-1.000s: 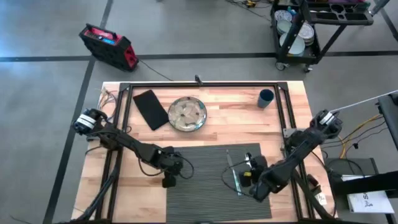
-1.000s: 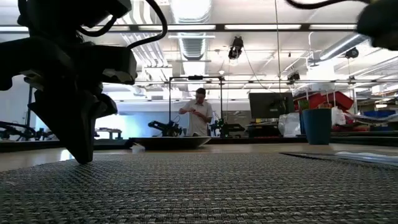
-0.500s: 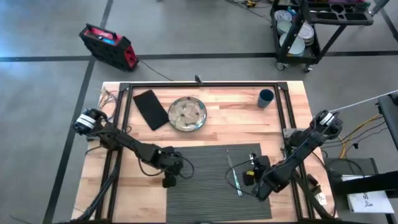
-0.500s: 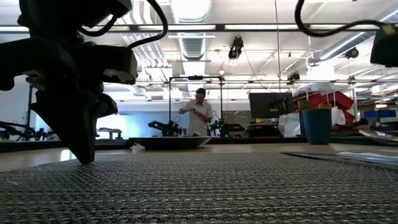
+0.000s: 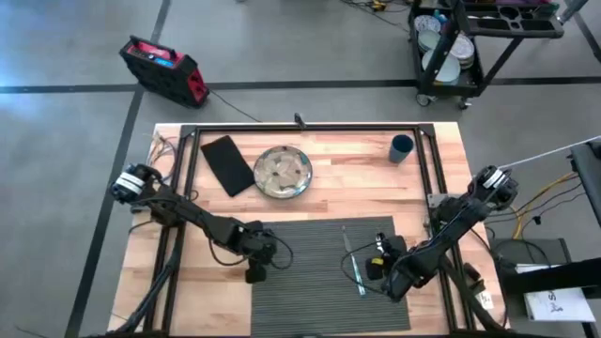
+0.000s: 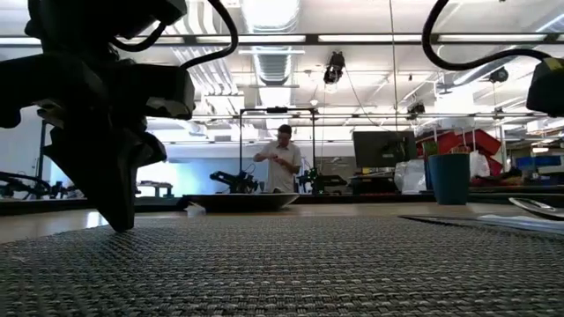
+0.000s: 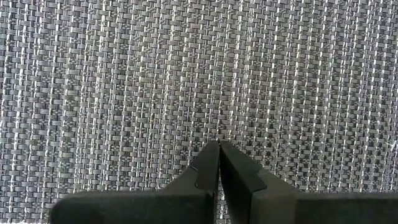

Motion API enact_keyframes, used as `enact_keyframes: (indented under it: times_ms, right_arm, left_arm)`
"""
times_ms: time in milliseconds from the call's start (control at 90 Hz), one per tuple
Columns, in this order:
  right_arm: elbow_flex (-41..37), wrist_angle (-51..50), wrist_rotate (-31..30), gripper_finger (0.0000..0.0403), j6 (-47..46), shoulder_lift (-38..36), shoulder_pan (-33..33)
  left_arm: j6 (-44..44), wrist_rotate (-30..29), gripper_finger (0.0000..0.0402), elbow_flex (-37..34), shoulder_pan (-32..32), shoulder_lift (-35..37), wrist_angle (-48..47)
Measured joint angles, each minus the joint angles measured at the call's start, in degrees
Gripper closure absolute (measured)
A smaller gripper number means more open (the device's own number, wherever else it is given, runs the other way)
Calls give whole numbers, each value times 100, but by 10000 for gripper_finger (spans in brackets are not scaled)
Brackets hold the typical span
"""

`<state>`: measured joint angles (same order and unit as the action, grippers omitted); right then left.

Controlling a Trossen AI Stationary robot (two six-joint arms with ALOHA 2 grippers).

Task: Set table place
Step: Adjust the blue spoon on the gray mat, then adjust the blue knife on the gray mat

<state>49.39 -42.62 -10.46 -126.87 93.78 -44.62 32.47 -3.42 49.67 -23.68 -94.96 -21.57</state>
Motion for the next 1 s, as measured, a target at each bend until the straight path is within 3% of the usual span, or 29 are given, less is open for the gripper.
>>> enact_keyframes:
  times_ms: [211, 389, 1000]
  right_arm:
    - [2, 60, -26, 316, 40, 0, 2]
    - [11, 89, -12, 297, 64, -35, 4]
    - [865, -775, -521, 356, 452, -59, 52]
  left_arm:
    - [0, 0, 402, 0, 0, 0, 1]
    - [0, 0, 402, 0, 0, 0, 1]
    - [-11, -4, 402, 0, 0, 2, 65]
